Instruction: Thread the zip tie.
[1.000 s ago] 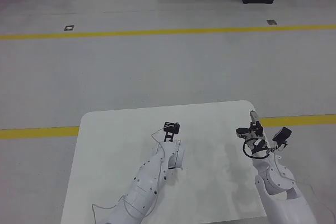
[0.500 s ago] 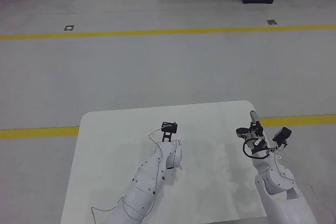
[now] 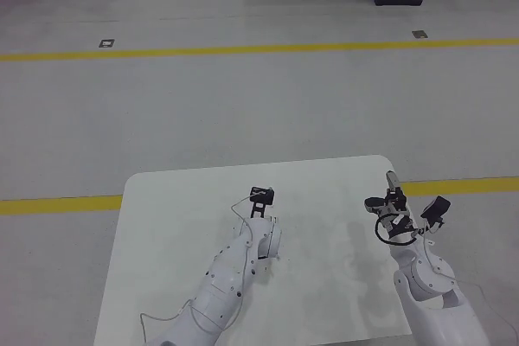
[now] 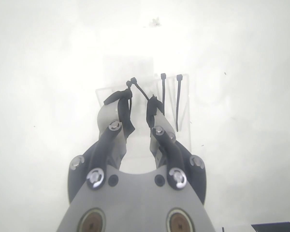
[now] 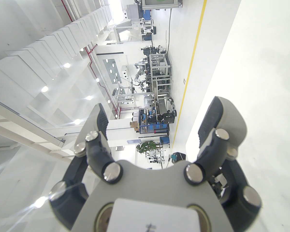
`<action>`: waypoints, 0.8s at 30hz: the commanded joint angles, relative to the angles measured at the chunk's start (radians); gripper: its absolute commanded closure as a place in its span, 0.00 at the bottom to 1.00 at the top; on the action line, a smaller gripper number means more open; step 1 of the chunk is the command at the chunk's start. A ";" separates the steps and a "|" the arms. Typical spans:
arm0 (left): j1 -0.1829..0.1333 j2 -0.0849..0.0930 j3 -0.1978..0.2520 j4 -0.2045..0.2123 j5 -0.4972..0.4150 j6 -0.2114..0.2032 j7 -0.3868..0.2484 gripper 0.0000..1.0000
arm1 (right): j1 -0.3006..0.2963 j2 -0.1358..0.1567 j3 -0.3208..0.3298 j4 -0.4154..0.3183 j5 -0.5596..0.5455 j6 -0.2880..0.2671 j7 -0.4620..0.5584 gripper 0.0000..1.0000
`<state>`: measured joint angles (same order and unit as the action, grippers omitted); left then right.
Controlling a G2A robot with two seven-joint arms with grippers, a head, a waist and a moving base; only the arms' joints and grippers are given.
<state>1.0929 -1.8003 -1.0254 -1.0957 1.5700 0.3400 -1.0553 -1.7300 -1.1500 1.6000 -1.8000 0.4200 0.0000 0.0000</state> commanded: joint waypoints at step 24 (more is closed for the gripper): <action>0.012 0.001 -0.023 -0.018 0.000 0.000 -0.009 0.83 | 0.000 0.000 0.000 0.000 0.000 0.000 0.000 0.00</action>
<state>1.1034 -1.7990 -1.0474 -1.1105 1.5700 0.3400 -1.0630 -1.7300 -1.1500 1.6000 -1.8000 0.4200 0.0000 0.0000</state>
